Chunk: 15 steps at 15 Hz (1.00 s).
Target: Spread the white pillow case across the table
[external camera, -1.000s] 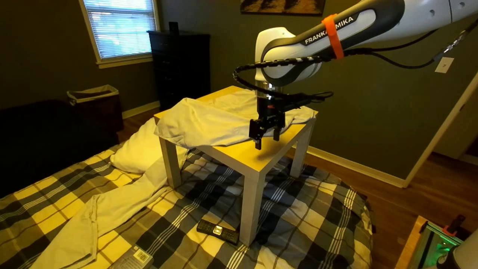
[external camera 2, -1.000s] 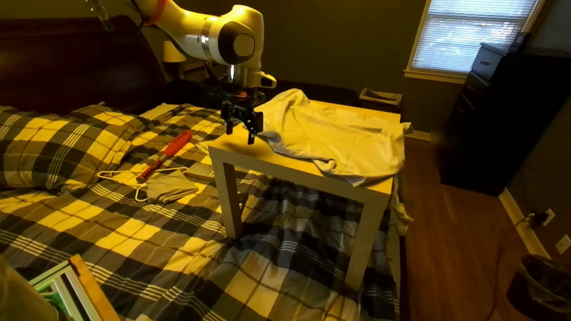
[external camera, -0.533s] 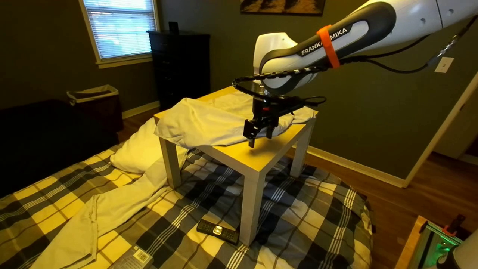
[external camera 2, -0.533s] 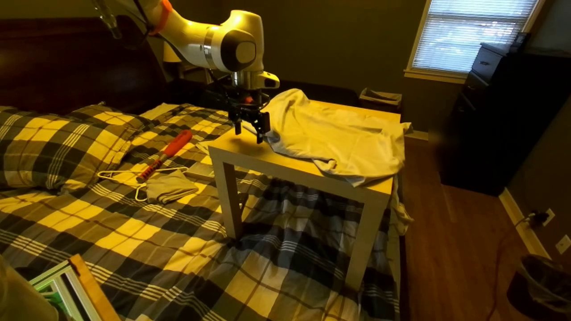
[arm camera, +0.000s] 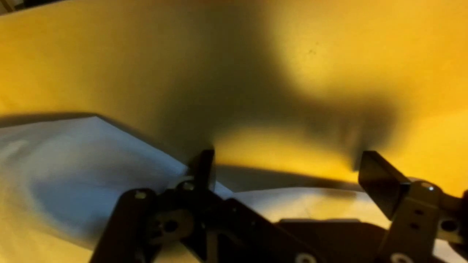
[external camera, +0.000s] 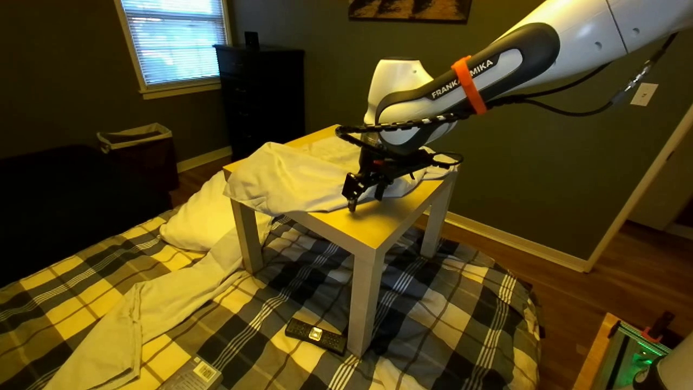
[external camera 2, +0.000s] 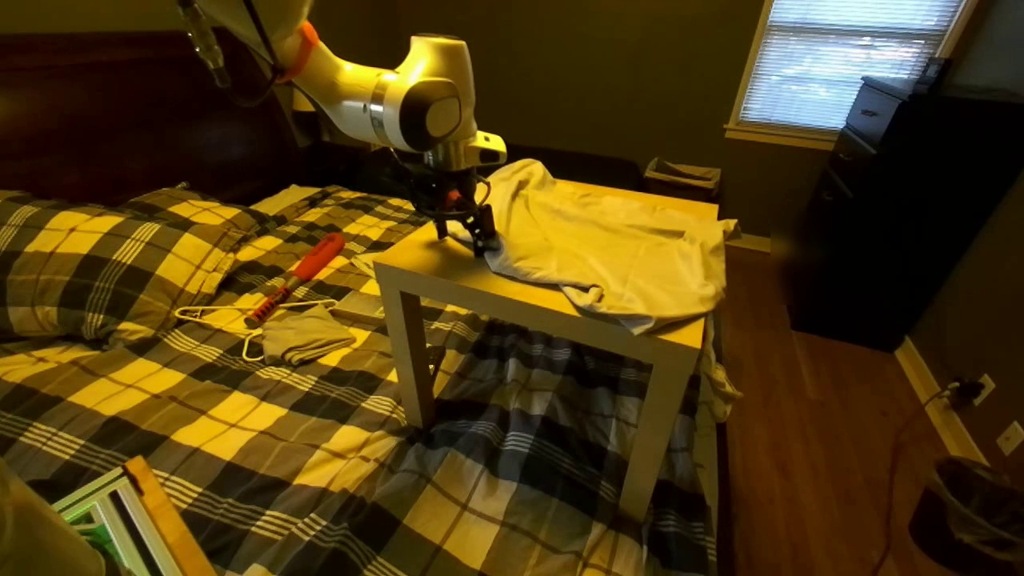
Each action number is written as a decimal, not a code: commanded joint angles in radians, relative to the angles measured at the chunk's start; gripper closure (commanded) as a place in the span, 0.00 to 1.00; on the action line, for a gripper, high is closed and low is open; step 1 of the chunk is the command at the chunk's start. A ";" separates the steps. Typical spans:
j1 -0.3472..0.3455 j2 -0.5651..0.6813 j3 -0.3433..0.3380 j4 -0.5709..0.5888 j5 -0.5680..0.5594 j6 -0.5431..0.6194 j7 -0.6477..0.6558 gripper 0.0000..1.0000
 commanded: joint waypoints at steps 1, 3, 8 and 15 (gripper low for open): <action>-0.010 0.002 0.009 -0.026 0.005 0.106 0.028 0.00; -0.010 -0.003 0.006 -0.037 0.006 0.170 0.042 0.00; -0.009 -0.004 -0.009 -0.059 -0.006 0.323 0.085 0.00; -0.024 0.000 0.015 -0.055 0.052 0.322 0.047 0.32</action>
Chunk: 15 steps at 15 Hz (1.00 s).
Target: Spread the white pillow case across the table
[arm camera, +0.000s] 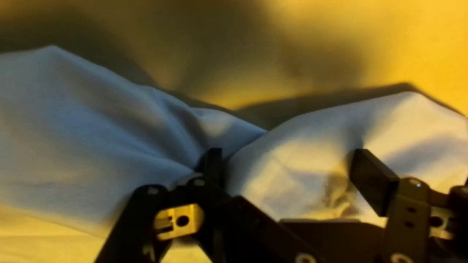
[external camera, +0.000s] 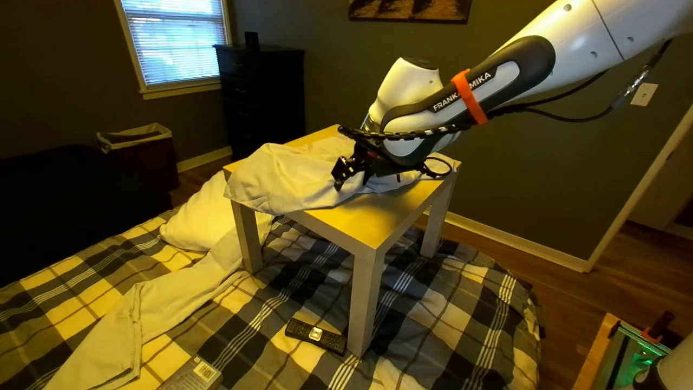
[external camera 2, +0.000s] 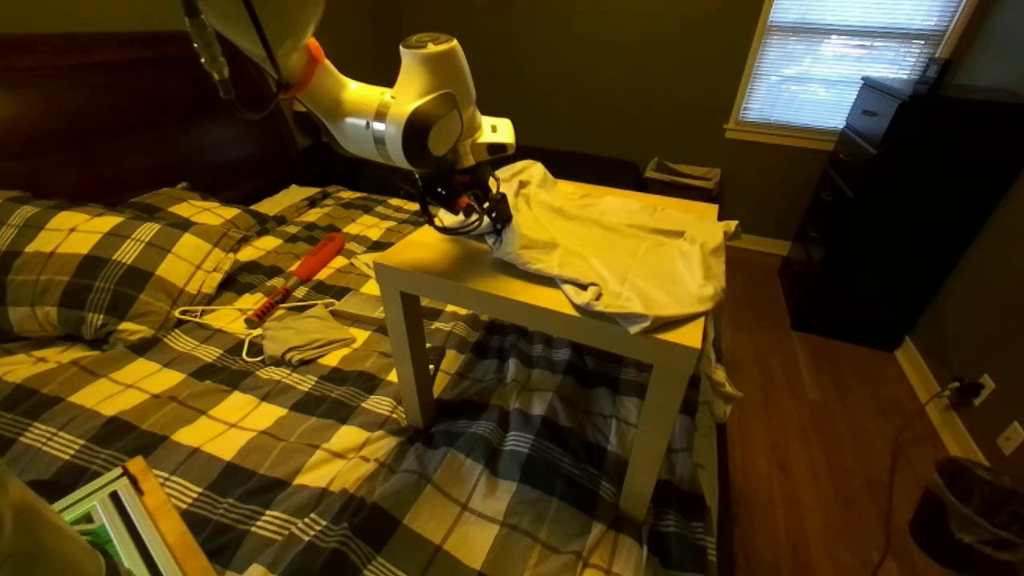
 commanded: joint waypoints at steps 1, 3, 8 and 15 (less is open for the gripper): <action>-0.025 -0.017 0.038 -0.007 0.080 -0.048 -0.035 0.43; -0.044 -0.031 0.063 -0.004 0.151 -0.077 -0.072 0.57; -0.061 -0.056 0.077 0.009 0.235 -0.154 -0.105 0.95; -0.081 -0.098 0.084 0.024 0.328 -0.342 -0.184 1.00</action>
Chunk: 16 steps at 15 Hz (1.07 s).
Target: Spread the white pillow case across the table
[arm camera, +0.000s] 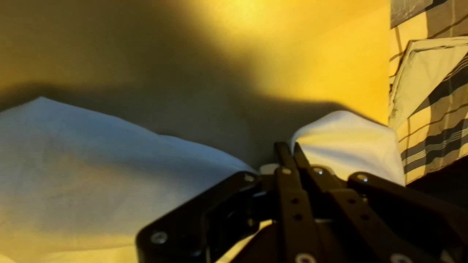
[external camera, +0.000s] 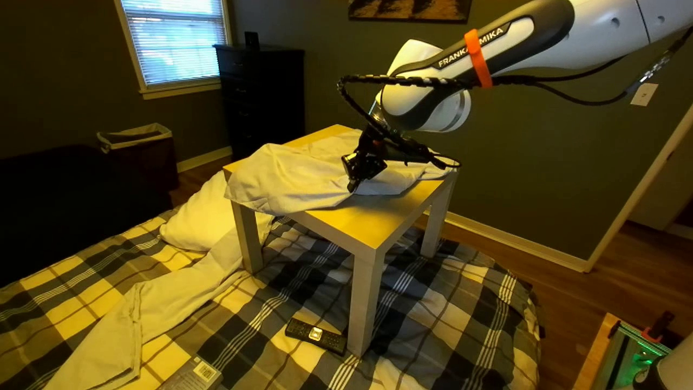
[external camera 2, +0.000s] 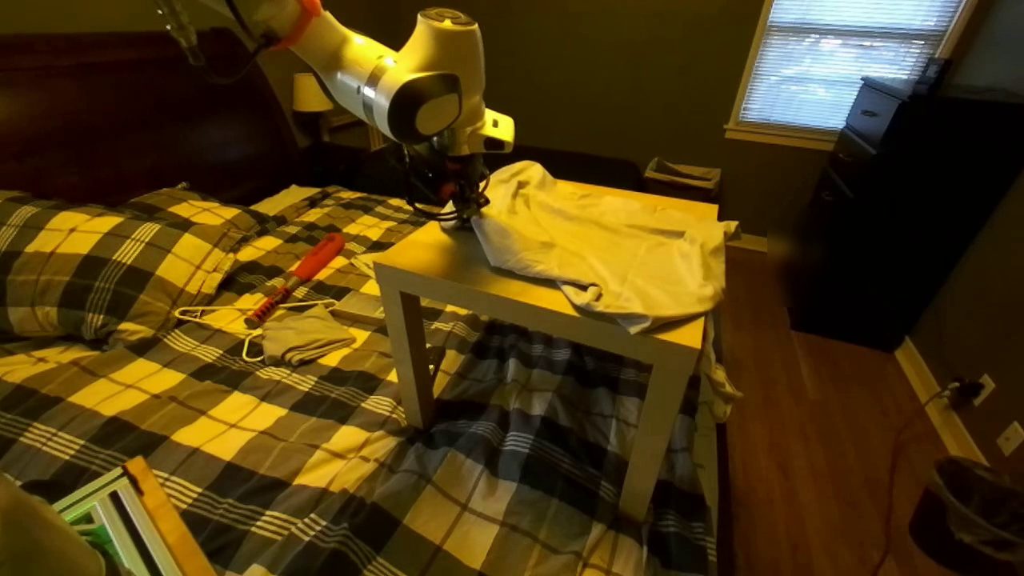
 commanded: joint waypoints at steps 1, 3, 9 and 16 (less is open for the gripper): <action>-0.028 -0.041 0.024 0.019 0.086 -0.202 -0.102 1.00; -0.036 -0.072 0.028 0.029 0.146 -0.346 -0.182 1.00; -0.052 -0.097 -0.006 0.099 0.245 -0.773 -0.347 1.00; -0.042 0.002 -0.012 0.165 0.221 -0.891 -0.355 0.72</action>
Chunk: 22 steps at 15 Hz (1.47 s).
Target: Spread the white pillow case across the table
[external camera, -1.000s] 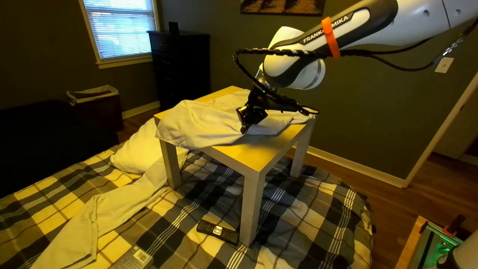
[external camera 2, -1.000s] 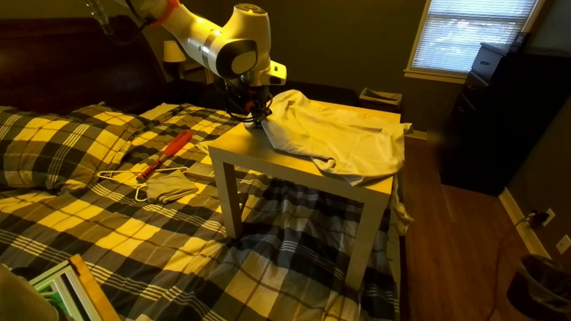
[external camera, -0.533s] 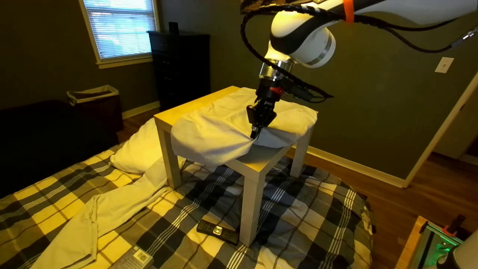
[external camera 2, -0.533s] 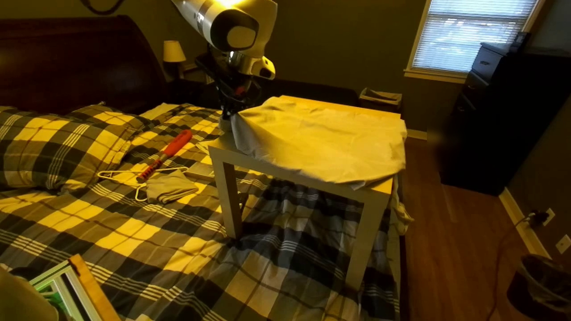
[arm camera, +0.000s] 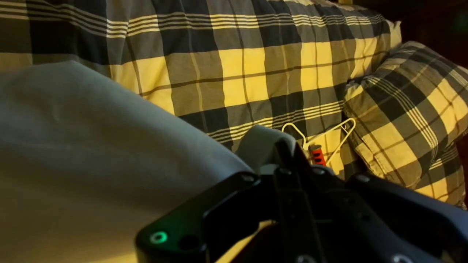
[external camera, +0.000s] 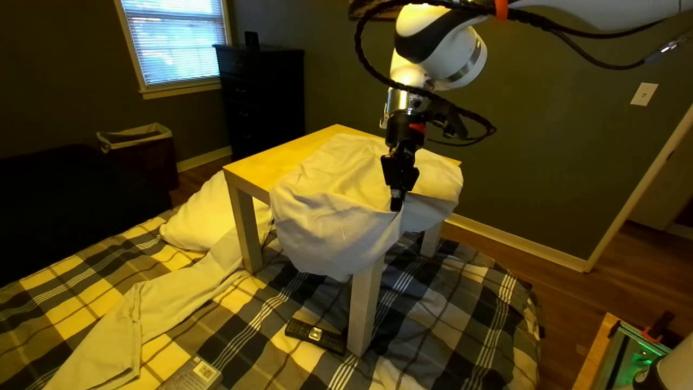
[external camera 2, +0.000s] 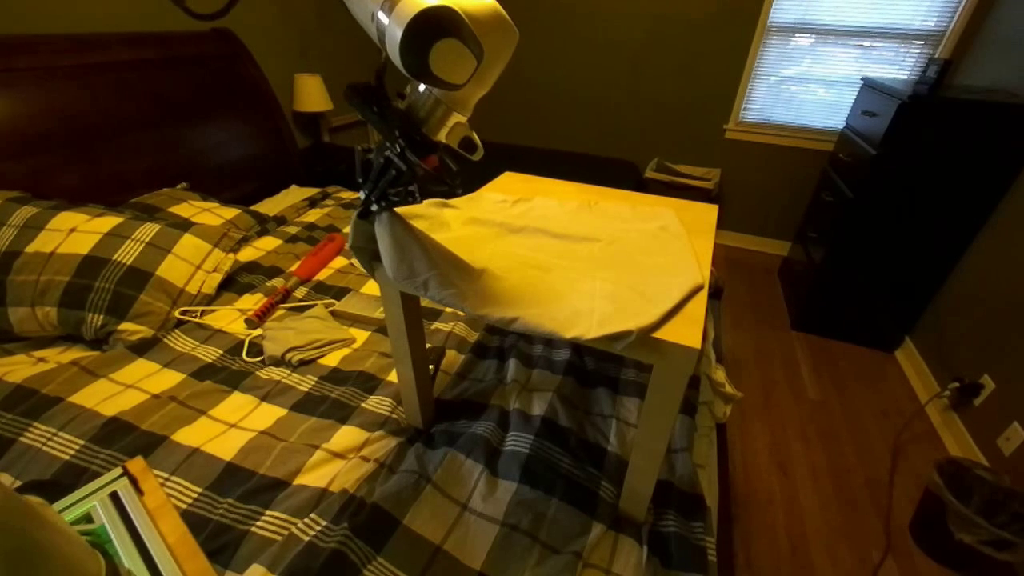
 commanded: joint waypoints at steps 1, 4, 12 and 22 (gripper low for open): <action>0.012 0.076 0.004 0.043 -0.016 0.025 0.013 0.68; 0.006 0.101 -0.005 0.067 -0.034 0.041 0.031 0.46; 0.031 0.107 -0.008 0.078 -0.258 0.368 0.079 0.00; 0.169 0.205 -0.058 0.074 -0.686 0.679 0.644 0.00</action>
